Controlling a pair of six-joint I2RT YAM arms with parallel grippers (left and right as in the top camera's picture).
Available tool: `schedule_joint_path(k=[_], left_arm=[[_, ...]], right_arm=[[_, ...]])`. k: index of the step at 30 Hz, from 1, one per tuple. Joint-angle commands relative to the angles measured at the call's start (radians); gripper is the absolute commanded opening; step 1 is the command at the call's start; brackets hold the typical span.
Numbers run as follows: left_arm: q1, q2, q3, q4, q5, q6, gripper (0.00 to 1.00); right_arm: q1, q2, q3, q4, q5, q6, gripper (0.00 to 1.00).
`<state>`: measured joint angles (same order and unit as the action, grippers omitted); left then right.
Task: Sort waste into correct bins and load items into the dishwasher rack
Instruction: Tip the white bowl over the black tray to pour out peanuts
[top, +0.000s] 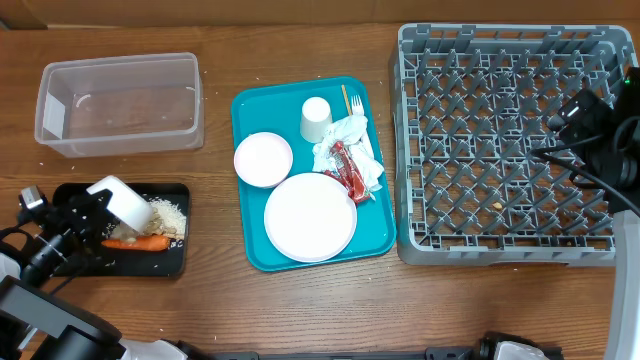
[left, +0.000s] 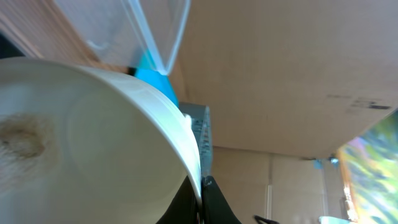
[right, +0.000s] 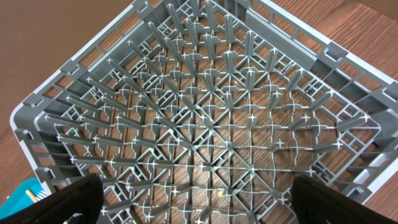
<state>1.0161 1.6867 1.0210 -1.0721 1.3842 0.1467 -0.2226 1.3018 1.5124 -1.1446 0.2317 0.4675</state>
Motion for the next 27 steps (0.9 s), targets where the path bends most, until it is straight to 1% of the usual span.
schedule_joint_path(k=[1,2,3,4,6,7,8,9,11,12,13,14,15,16,17,20,23,24,25,27], left_arm=[[-0.001,-0.021,0.008,-0.027,0.084,0.112,0.04],[-0.001,-0.021,0.008,-0.011,0.078,0.122,0.04],[-0.001,-0.019,0.008,0.000,0.066,0.103,0.04],[-0.001,-0.018,0.008,-0.019,0.065,0.056,0.04],[-0.001,-0.018,0.008,-0.042,0.117,0.076,0.04],[-0.001,-0.018,0.008,-0.029,0.139,0.085,0.04],[-0.001,-0.018,0.008,-0.022,0.139,0.073,0.04],[-0.001,-0.018,0.008,-0.042,0.134,0.036,0.04],[-0.002,-0.018,0.008,-0.116,0.139,0.058,0.04],[-0.001,-0.018,0.008,-0.109,0.148,0.081,0.04],[-0.002,-0.018,0.008,-0.072,0.144,0.089,0.04],[-0.002,-0.018,0.008,-0.081,0.092,0.051,0.04],[-0.003,-0.025,0.009,-0.172,0.077,0.170,0.04],[-0.003,-0.029,0.009,-0.199,0.079,0.249,0.04],[-0.003,-0.035,0.010,-0.219,0.069,0.301,0.04],[-0.002,-0.042,0.010,-0.225,0.062,0.299,0.04],[-0.001,-0.047,0.012,-0.278,0.087,0.312,0.04],[-0.003,-0.051,0.016,-0.289,0.078,0.336,0.04],[-0.009,-0.068,0.031,-0.298,0.035,0.367,0.04],[-0.017,-0.092,0.057,-0.333,-0.015,0.369,0.04]], right_arm=[[-0.002,0.004,0.005,0.006,-0.002,0.001,1.00],[-0.002,0.005,0.005,0.006,-0.002,0.001,1.00],[-0.002,0.006,0.005,0.005,-0.002,0.001,1.00],[-0.002,0.006,0.005,0.006,-0.002,0.001,1.00],[-0.002,0.011,0.005,0.006,-0.002,0.001,1.00],[-0.002,0.014,0.005,0.005,-0.002,0.001,1.00],[-0.002,0.015,0.005,0.006,-0.002,0.001,1.00],[-0.002,0.016,0.005,0.006,-0.002,0.001,1.00],[-0.002,0.017,0.005,0.006,-0.002,0.001,1.00],[-0.002,0.018,0.005,0.006,-0.002,0.001,1.00],[-0.002,0.018,0.005,0.006,-0.002,0.001,1.00],[-0.002,0.018,0.005,0.006,-0.002,0.001,1.00],[-0.002,0.018,0.005,0.006,-0.002,0.001,1.00],[-0.002,0.018,0.005,0.006,-0.002,0.001,1.00],[-0.002,0.018,0.005,0.006,-0.002,0.001,1.00],[-0.002,0.018,0.005,0.006,-0.002,0.001,1.00],[-0.002,0.018,0.005,0.006,-0.002,0.001,1.00],[-0.002,0.018,0.005,0.006,-0.002,0.001,1.00],[-0.002,0.018,0.005,0.006,-0.002,0.001,1.00],[-0.002,0.018,0.005,0.006,-0.002,0.001,1.00]])
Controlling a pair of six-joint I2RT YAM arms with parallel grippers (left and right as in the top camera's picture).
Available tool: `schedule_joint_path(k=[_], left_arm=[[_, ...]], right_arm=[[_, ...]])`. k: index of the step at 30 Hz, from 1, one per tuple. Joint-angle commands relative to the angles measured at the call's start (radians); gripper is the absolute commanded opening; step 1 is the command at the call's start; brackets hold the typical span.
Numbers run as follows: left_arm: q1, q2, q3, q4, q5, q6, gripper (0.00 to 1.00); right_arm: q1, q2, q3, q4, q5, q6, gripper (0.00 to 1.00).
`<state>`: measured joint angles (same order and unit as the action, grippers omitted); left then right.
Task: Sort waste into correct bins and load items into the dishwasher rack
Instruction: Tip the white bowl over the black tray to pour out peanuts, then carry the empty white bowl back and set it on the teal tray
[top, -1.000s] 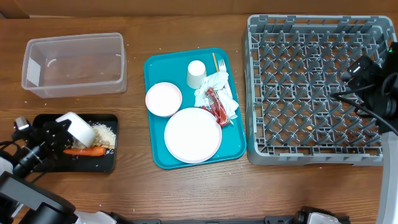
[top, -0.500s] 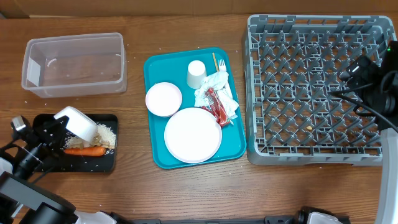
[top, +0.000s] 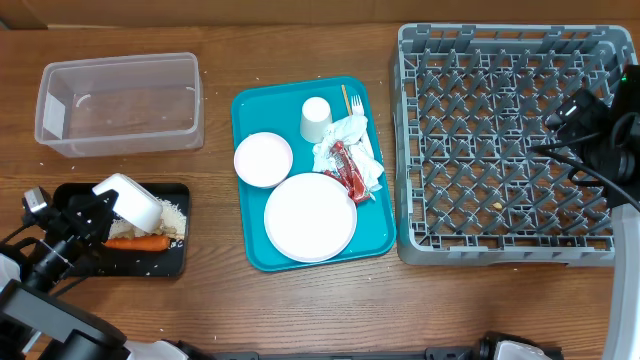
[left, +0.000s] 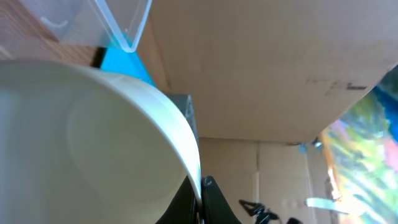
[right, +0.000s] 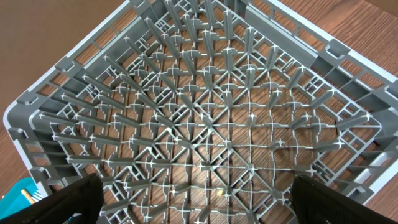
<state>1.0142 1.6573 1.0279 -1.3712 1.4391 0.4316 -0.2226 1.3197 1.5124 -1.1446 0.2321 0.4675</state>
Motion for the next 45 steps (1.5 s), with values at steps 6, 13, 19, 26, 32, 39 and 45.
schedule_joint_path(k=[6,13,19,26,32,39,45], left_arm=[[-0.071,-0.194,0.224,-0.198,-0.104,0.196,0.04],[-0.318,-0.329,0.505,-0.026,-0.324,-0.124,0.04],[-0.779,-0.344,0.600,0.335,-1.024,-0.638,0.04],[-1.171,-0.220,0.600,0.599,-1.541,-0.698,0.04],[-1.277,-0.026,0.600,0.764,-1.604,-0.698,0.04],[-1.283,0.188,0.600,0.886,-1.592,-0.727,0.04],[-1.284,0.291,0.600,0.912,-1.573,-0.727,0.04]], right_arm=[[-0.002,0.000,0.005,0.006,-0.002,0.001,1.00],[-0.002,0.000,0.005,0.006,-0.002,0.001,1.00],[-0.002,0.000,0.005,0.006,-0.002,0.001,1.00],[-0.002,0.000,0.005,0.006,-0.002,0.001,1.00],[-0.002,0.000,0.005,0.006,-0.002,0.001,1.00],[-0.002,0.000,0.005,0.006,-0.002,0.001,1.00],[-0.002,0.000,0.005,0.006,-0.002,0.001,1.00]])
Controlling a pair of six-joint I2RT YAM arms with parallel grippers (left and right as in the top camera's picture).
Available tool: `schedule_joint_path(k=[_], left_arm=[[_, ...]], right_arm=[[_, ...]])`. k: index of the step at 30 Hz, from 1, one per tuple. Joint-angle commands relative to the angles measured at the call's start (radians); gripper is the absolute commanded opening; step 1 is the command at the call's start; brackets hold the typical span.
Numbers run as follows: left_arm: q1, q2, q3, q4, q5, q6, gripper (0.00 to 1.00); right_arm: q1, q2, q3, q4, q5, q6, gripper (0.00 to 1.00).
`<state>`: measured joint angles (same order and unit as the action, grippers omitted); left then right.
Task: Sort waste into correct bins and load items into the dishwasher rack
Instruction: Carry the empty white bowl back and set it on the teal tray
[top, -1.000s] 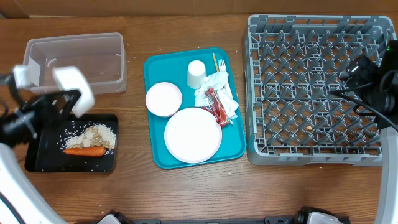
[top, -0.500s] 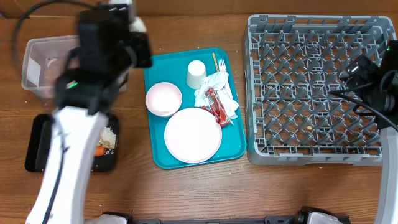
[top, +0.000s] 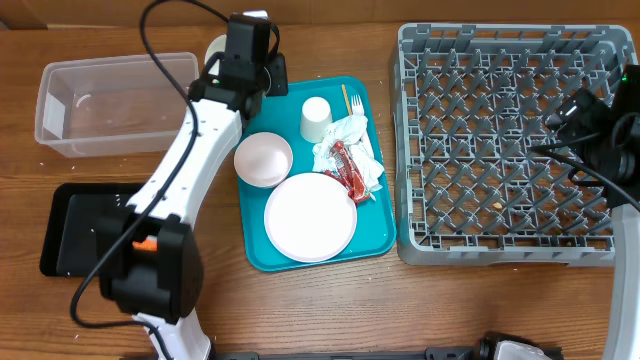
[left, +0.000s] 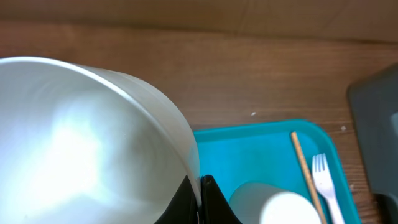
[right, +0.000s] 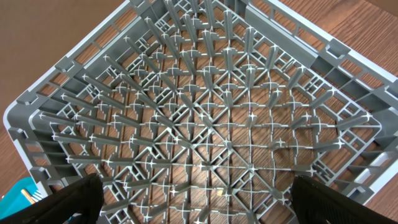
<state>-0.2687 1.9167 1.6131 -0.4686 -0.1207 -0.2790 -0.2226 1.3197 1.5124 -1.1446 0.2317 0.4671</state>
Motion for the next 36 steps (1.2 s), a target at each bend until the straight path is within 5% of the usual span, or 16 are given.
schedule_joint_path(k=[1,17,20,34,36], left_arm=[[-0.001,0.044,0.014,0.010,-0.013,-0.016,0.04],[-0.003,0.151,0.011,-0.006,0.051,-0.017,0.04],[-0.003,0.163,0.011,-0.014,0.060,-0.016,0.18],[-0.007,0.128,0.042,-0.101,0.089,-0.017,0.24],[-0.007,0.099,0.066,-0.149,0.089,-0.016,0.32]], right_arm=[[-0.002,0.000,0.005,0.006,-0.002,0.002,1.00],[-0.002,0.000,0.005,0.006,-0.002,0.002,1.00],[-0.002,0.000,0.005,0.006,-0.002,0.002,1.00],[-0.002,0.000,0.005,0.006,-0.002,0.002,1.00],[-0.002,0.000,0.005,0.006,-0.002,0.002,1.00]])
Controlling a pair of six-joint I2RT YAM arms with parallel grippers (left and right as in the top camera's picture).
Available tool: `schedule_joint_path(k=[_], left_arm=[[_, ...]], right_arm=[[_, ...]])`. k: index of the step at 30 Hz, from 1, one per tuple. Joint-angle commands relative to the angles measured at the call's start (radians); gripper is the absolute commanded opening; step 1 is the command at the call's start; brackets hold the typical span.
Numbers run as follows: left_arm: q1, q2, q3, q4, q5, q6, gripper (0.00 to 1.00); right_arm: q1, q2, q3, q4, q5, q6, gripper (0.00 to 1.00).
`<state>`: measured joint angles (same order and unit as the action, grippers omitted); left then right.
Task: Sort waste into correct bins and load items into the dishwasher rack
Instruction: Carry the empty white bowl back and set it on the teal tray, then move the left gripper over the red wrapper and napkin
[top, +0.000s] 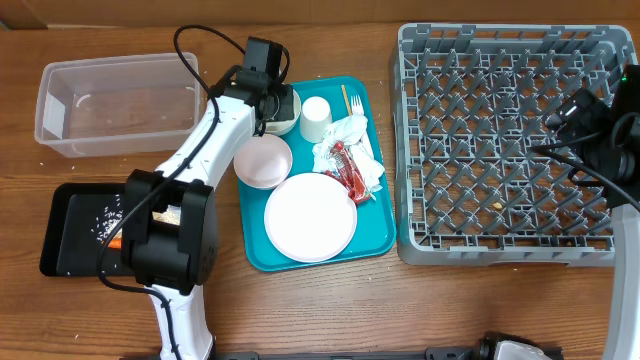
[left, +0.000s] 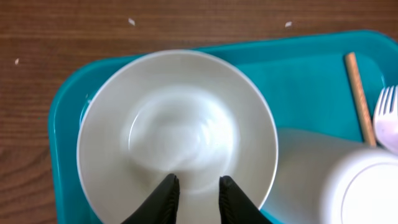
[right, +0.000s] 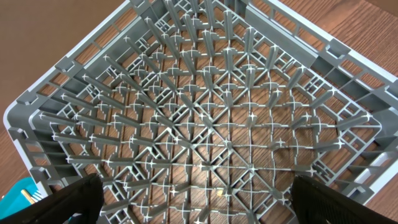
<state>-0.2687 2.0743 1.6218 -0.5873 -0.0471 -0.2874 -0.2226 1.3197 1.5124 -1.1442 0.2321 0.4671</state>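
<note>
A white bowl (left: 177, 106) stands upright and empty on the back left corner of the teal tray (top: 250, 105). My left gripper (left: 198, 183) hovers just above the bowl (top: 291, 108), open, its two black fingers apart over the inside and holding nothing. On the tray also lie a white cup (top: 316, 118), a small plate (top: 263, 160), a large plate (top: 310, 216), crumpled napkins with a red wrapper (top: 348, 152), a fork and a chopstick (top: 345, 97). My right gripper (right: 199, 208) hangs wide open over the grey dishwasher rack (right: 211, 118).
A clear plastic bin (top: 120, 103) stands at the back left. A black tray (top: 70, 230) with rice and a bit of carrot lies at the front left, partly hidden by my left arm. The rack (top: 510, 140) fills the right side.
The left gripper, then shut on the bowl just behind the tray's back left corner, has set the bowl down on that corner and opened. The right arm is unchanged.
The left gripper first held the bowl tipped over the black tray, where rice and a carrot lay. Then it held the bowl behind the teal tray. Now the bowl rests empty on that tray and is let go. The right gripper stayed open over the rack throughout.
</note>
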Motion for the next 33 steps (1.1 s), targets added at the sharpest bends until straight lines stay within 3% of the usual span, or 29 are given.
schedule_joint_path(k=[1,4,8,21,24,28,30,33], left_arm=[[-0.007,-0.082,0.078,-0.069,0.019,-0.008,0.38],[-0.007,-0.172,0.140,-0.167,0.080,-0.008,0.57],[-0.007,-0.263,0.150,-0.198,0.170,-0.005,0.98],[-0.008,-0.276,0.149,-0.346,0.319,-0.005,1.00],[-0.007,-0.301,0.149,-0.386,0.340,-0.005,0.92],[0.003,-0.367,0.149,-0.517,0.245,-0.012,0.96],[0.027,-0.409,0.149,-0.616,0.087,-0.094,0.98],[0.055,-0.436,0.149,-0.689,0.071,-0.082,0.99]], right_arm=[[-0.002,0.000,0.005,0.005,-0.002,0.002,1.00],[-0.002,0.000,0.005,0.005,-0.002,0.002,1.00],[-0.002,0.000,0.005,0.005,-0.002,0.002,1.00],[-0.002,0.000,0.005,0.005,-0.002,0.002,1.00],[-0.002,0.000,0.005,0.005,-0.002,0.002,1.00],[-0.002,0.000,0.005,0.005,-0.002,0.002,1.00],[-0.002,0.000,0.005,0.005,-0.002,0.002,1.00],[-0.002,0.000,0.005,0.005,-0.002,0.002,1.00]])
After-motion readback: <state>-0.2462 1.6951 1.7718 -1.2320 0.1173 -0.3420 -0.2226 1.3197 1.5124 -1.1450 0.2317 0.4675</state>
